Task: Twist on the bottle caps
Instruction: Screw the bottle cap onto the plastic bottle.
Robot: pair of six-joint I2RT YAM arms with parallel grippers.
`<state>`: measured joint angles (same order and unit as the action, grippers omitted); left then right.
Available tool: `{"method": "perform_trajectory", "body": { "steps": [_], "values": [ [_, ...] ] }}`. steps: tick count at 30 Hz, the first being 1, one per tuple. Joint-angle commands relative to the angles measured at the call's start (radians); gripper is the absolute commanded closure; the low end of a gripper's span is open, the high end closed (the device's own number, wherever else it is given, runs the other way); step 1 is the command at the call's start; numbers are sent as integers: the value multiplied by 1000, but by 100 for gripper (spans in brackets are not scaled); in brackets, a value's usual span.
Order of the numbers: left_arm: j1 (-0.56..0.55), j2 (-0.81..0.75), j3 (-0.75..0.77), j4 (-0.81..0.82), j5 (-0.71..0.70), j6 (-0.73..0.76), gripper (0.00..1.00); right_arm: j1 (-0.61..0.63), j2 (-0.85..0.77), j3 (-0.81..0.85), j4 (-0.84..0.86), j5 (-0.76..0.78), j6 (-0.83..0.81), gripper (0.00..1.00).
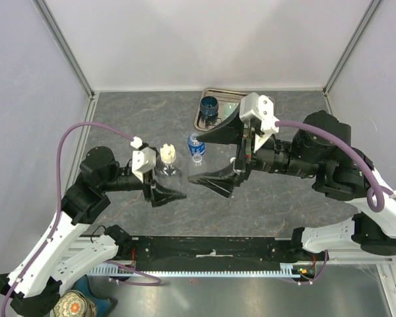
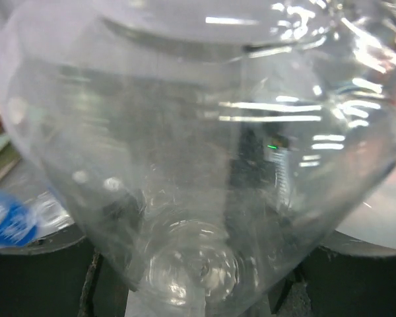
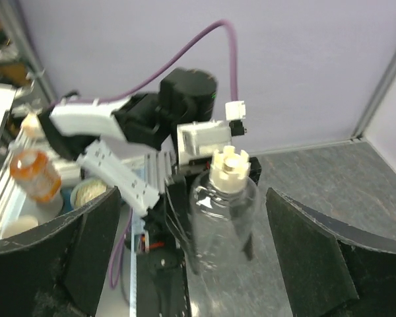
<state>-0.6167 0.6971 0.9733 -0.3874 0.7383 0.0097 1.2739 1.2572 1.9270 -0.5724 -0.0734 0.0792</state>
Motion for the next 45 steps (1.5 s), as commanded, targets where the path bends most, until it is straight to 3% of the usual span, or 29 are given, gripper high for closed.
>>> {"method": "perform_trajectory", "body": {
  "steps": [1, 6, 9, 13, 21, 35, 45],
  "values": [
    [3, 24, 57, 9, 530, 74, 89, -79, -35, -65, -58, -409, -162, 3],
    [8, 48, 70, -41, 811, 156, 90, -184, 40, 4, -44, -643, -157, 12],
    [9, 56, 73, -39, 874, 154, 90, -228, 100, 32, -15, -778, -110, 13],
    [12, 55, 73, -42, 885, 157, 91, -258, 130, 4, 143, -879, -18, 14],
    [12, 67, 59, -42, 803, 176, 91, -262, 176, -71, 392, -963, 140, 23],
    [12, 76, 48, -33, 655, 202, 94, -260, 200, -183, 670, -988, 336, 32],
    [15, 62, 24, 21, 566, 150, 94, -249, 211, -224, 726, -979, 369, 43]
  ]
}}
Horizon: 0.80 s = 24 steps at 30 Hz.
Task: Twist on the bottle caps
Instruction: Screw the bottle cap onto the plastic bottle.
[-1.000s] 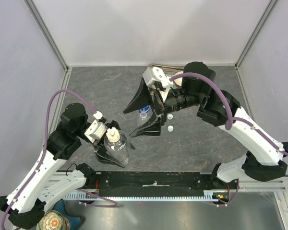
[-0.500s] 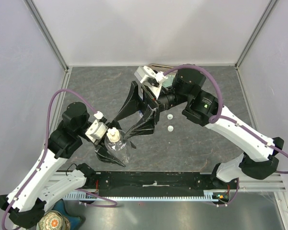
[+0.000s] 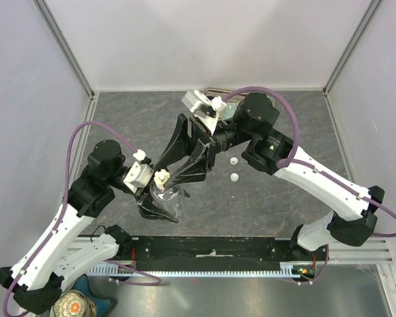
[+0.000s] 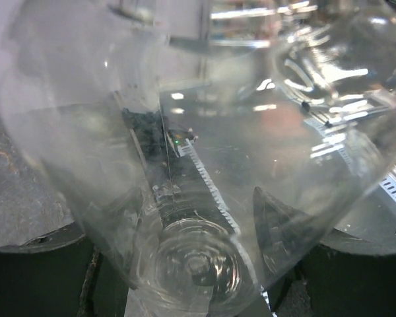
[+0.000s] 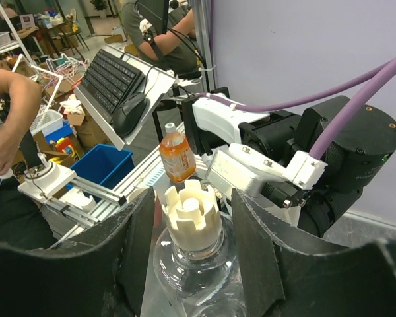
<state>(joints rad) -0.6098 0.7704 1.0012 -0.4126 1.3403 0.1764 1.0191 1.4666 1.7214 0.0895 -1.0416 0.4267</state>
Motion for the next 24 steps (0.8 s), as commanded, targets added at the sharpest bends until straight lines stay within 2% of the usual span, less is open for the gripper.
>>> {"method": "perform_trajectory", "body": {
  "steps": [1, 9, 15, 20, 24],
  "values": [
    [8, -13, -4, 55, -44, -23, 94, 6, 0, -25, 64, -9, 20, 44],
    [12, -28, -12, 100, -59, -81, 94, 6, -18, -59, 27, 17, -14, 48],
    [15, -40, -22, 101, -76, -84, 94, 6, -29, -60, 23, 40, -25, 60],
    [18, -52, -38, 103, -104, -86, 94, 4, -45, -78, 0, 66, -45, 74],
    [18, -57, -32, 100, -162, -86, 94, 3, -55, -94, -57, 141, -83, 82]
  ]
}}
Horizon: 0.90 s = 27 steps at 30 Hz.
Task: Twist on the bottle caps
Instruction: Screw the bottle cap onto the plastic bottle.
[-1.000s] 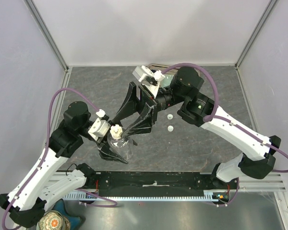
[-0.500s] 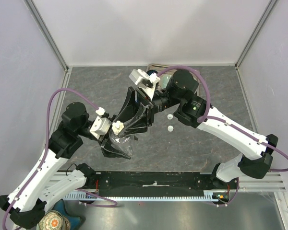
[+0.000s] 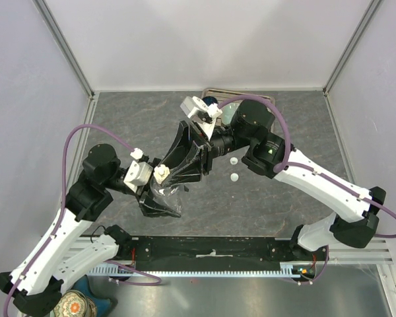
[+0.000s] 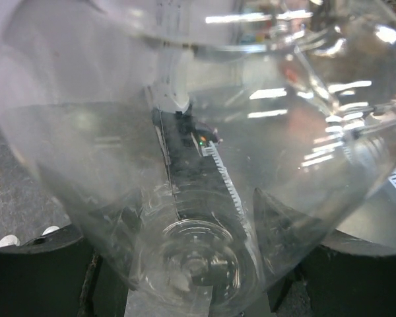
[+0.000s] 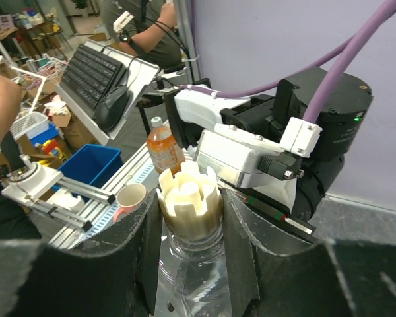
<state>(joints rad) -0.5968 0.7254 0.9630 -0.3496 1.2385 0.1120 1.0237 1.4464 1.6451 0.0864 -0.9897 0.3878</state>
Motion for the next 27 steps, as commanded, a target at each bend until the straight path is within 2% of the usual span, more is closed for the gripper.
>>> {"method": "perform_trajectory", "body": {
  "steps": [1, 4, 7, 19, 22, 23, 26, 27],
  "values": [
    [5, -14, 9, 41, -92, -24, 94, -5, -40, -21, -72, 112, -68, 86],
    [6, -17, 31, 50, -175, -32, 94, -7, -47, -25, -186, 245, -136, 95],
    [8, -17, 57, 50, -250, -28, 94, -8, -58, -45, -255, 372, -159, 100],
    [14, -35, 114, 73, -461, -75, 88, -5, -44, -122, -289, 838, -72, 100],
    [17, -35, 117, 74, -523, -80, 87, 15, -18, -117, -293, 1008, -29, 100],
    [17, -35, 117, 74, -542, -80, 87, 35, -11, -113, -298, 1113, -18, 100],
    [17, -38, 120, 64, -612, -69, 87, 108, 38, -48, -362, 1285, -17, 100],
    [18, -37, 120, 58, -649, -63, 87, 137, 81, -16, -391, 1422, -38, 100]
  ]
}}
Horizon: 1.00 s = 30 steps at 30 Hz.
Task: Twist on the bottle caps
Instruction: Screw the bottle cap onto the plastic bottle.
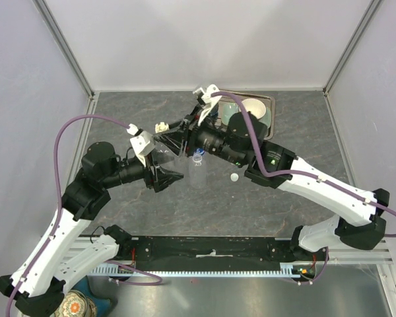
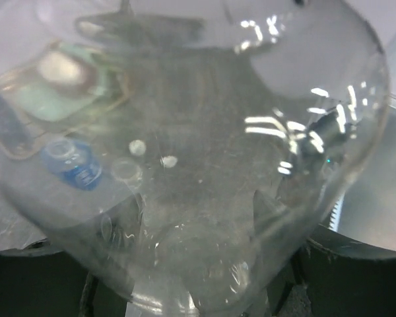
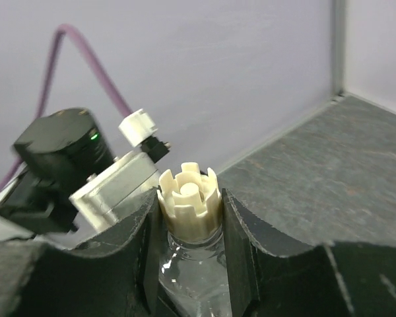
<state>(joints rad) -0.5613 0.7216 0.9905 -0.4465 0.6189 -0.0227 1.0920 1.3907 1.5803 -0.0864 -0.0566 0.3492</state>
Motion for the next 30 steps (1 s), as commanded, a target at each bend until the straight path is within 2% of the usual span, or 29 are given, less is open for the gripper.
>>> {"method": "perform_trajectory", "body": {
  "steps": [1, 4, 5, 6, 12, 16, 19, 20, 22, 25, 28, 29, 30],
  "values": [
    [-17, -33, 91, 154, -51, 73, 87, 94, 160, 120, -278, 550, -9, 99],
    [-17, -33, 85, 143, -122, 92, 86, 166, 254, 286, -408, 693, -27, 82],
    [-17, -34, 85, 140, -134, 96, 87, 178, 267, 315, -430, 699, -27, 72],
    [-17, -33, 83, 134, -140, 108, 86, 180, 275, 337, -446, 698, -24, 49],
    [-15, -51, 60, 129, -125, 96, 87, 166, 136, 330, -394, 516, -96, 16],
    [-15, -50, 51, 131, -114, 83, 87, 88, 47, 314, -455, 264, -162, 7],
    [-17, -48, 48, 137, -96, 66, 86, 11, -13, 279, -501, -85, -223, 7],
    [-15, -47, 48, 137, -72, 61, 86, -1, -28, 268, -510, -289, -248, 7],
    [-14, -40, 46, 138, -35, 52, 86, -12, -73, 241, -532, -402, -328, 9],
    [-11, -30, 45, 140, 86, 46, 86, -35, -108, 234, -543, -560, -404, 8],
    [-9, -18, 42, 134, 350, 69, 86, -85, -98, 274, -539, -675, -414, 8],
    [-9, -14, 39, 134, 505, 78, 86, -98, -76, 288, -538, -702, -414, 9],
    [-9, -10, 30, 134, 572, 76, 86, -109, -62, 300, -533, -733, -409, 9]
  ]
}}
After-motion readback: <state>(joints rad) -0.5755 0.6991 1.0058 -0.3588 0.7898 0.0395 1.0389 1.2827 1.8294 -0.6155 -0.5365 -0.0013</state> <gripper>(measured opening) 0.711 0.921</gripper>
